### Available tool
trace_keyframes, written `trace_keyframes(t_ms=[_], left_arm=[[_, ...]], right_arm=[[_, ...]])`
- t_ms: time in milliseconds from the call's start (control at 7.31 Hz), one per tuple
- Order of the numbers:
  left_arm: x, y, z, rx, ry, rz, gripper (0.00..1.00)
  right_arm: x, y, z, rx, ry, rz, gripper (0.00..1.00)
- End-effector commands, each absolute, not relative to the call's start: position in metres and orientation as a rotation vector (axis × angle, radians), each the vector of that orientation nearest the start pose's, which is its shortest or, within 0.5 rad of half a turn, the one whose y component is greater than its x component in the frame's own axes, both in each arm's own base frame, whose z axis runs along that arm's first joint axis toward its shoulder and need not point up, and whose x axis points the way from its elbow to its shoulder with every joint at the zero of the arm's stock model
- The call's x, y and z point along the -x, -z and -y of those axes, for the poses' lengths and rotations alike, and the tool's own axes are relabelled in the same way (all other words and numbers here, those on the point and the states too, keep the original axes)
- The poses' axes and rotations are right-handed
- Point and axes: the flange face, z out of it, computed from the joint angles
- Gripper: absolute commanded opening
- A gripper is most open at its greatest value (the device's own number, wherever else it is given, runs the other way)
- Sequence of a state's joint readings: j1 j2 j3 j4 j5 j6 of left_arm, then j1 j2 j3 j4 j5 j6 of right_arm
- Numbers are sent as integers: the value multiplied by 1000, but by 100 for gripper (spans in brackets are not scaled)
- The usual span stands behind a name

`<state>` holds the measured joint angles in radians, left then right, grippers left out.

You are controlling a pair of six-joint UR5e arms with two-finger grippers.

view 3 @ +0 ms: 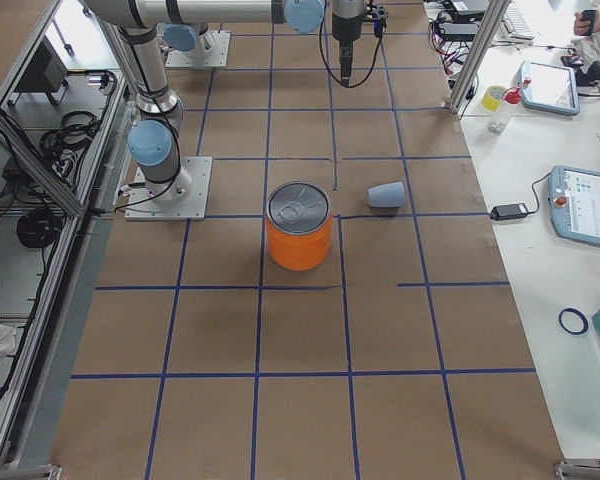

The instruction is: Flip cup

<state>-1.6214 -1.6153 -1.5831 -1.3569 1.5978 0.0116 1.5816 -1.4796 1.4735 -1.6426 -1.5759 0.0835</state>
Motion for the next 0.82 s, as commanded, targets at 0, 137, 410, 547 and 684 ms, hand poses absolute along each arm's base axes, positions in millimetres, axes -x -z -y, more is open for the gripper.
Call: trace_keyframes(t_ms=[0,137,410,547,684], left_arm=[[157,-482,517,-94,244,-3105,100],[157,-481,517,-94,242,-3106,100],[157,-482,517,-94,244,-3105,100],[158,-481,517,-94,242,-3106,100],[157,-480,517,-90,240,-3108,100]], right_arm=[[-139,-496,538,-113,125,-3138,100],[-138,-497,536,-114,126,-3141,100],[-138,-498,535,-112,126,-3143,100],[-138,-498,535,-116,128,-3141,100],[-138,-494,536,-116,109,-3142,100]])
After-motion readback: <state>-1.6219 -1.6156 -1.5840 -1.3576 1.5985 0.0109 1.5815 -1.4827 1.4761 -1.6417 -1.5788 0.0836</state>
